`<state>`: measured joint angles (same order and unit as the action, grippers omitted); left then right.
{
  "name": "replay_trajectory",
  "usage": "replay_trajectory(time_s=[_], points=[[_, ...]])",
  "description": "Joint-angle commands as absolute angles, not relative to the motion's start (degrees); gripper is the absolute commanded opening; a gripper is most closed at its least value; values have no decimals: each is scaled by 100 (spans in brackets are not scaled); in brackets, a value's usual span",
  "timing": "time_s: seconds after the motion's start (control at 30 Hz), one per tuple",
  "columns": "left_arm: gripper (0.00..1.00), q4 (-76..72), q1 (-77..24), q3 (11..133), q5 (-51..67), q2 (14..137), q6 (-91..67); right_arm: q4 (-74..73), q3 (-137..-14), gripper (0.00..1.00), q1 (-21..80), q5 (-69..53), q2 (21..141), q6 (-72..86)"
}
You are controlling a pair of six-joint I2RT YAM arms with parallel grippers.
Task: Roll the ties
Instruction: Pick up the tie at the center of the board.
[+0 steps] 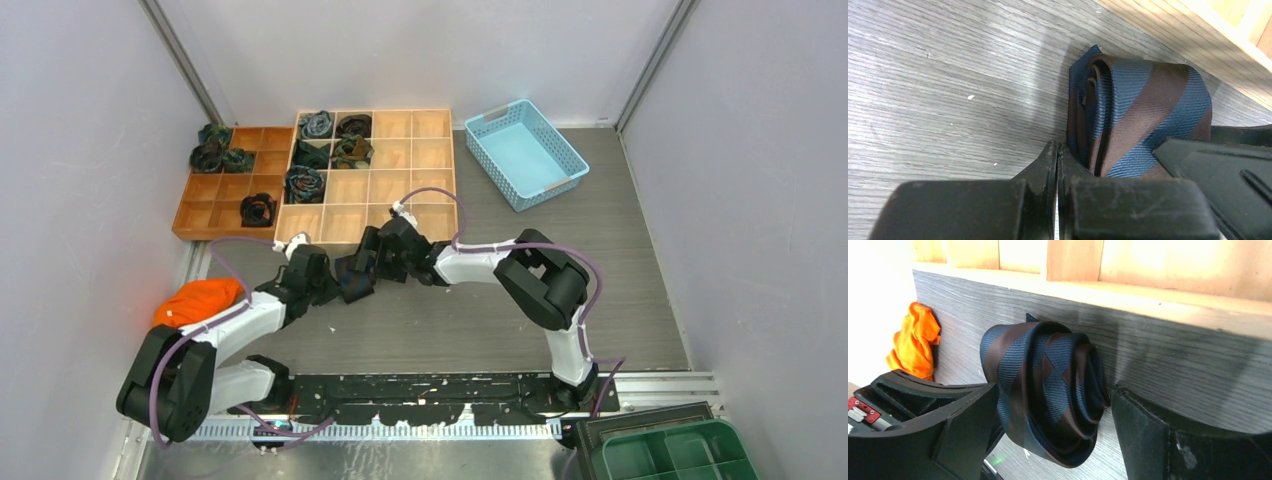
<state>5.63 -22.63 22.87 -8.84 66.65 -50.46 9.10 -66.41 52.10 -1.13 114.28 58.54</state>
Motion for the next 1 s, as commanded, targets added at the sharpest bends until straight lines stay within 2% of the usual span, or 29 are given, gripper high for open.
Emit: replay_trajectory(time_s=[0.0,0.63,0.83,0.9,0.97], points=[[0,386,-2276,2395,-864,6812,-4913,-931,-6389,87,5143,-215,12152,4936],[0,95,-2276,2333,-788,7224,-4775,-601,-6960,71,5391,-1735,12948,4407],[0,27,-2279,2300,-751,7304,-4771,-572,-6957,60,5538,-1821,12993,4350],[0,26,-2276,2273,-747,7295,-4765,-508,-6927,50,5540,-1863,13008,4378],[0,26,-2277,2268,-767,7286,-4743,-503,-6932,44,5537,-1889,13012,4377]])
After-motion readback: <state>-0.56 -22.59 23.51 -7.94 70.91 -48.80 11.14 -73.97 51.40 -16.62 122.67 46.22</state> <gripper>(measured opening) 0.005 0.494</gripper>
